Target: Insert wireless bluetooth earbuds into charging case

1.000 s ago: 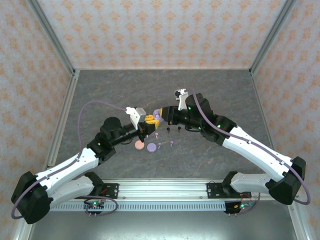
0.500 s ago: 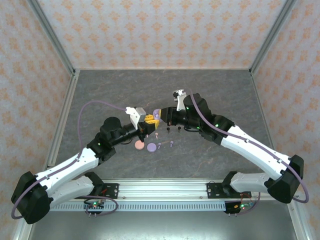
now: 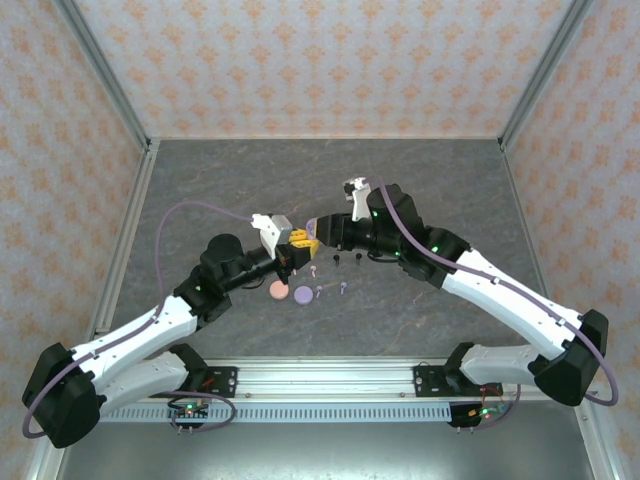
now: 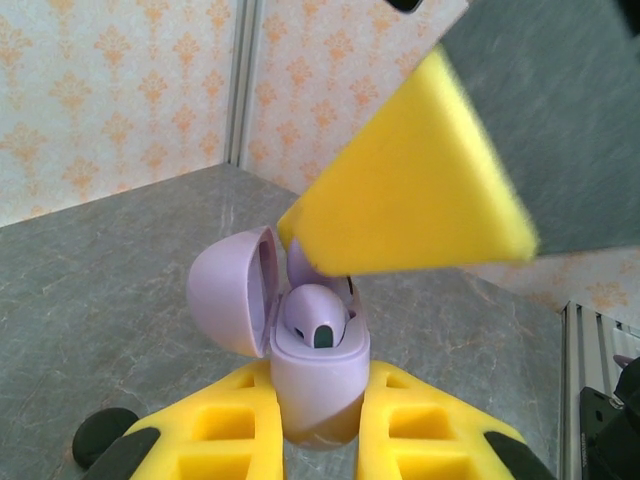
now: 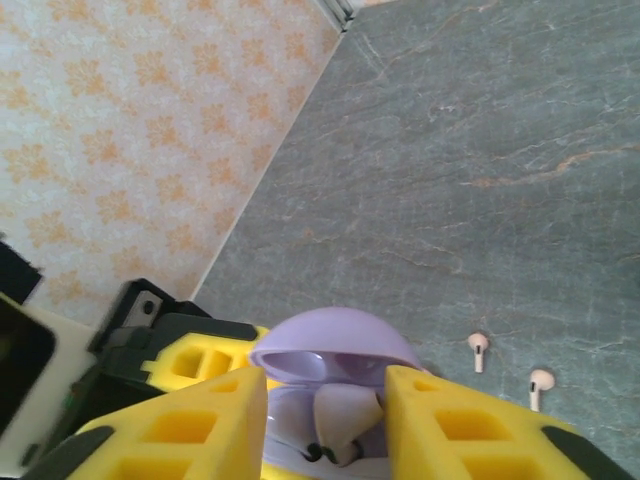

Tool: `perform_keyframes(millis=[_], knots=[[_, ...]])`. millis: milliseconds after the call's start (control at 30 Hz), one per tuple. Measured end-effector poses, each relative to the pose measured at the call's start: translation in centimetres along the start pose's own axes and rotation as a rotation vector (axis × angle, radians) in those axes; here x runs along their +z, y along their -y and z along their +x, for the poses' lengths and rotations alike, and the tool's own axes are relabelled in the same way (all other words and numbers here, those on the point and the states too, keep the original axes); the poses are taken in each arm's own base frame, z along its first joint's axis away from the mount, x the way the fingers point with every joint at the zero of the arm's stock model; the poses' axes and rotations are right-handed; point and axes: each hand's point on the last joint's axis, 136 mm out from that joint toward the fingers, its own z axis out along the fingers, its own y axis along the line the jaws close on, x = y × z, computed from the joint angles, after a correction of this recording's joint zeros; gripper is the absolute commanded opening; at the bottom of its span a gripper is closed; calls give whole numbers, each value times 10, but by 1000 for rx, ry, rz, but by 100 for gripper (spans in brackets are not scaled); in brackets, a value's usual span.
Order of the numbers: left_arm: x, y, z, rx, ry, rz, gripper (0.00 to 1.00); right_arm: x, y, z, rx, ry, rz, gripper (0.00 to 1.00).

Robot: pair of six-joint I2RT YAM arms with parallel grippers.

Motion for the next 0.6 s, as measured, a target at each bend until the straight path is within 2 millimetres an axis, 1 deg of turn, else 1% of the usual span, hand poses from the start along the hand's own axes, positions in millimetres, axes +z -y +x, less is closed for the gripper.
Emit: perform_keyframes(millis=[67,167,367,467,600], knots=[[0,0,0,0,1,0,0,-5,-6,-6,-22,8,-11,52],[0,0,0,1,2,0,0,-16,-13,-15,-55,30,-29,57],[-2,1,-3,4,10,3,0,-44,-6,-35,-51,95,-41,59],[-3,3,-6,6,18,6,0,-50,-11,-35,-51,88,-75,65],[-4,6,-6,4,18,24,0,-46,-11,-22,-31,27,-129,73]])
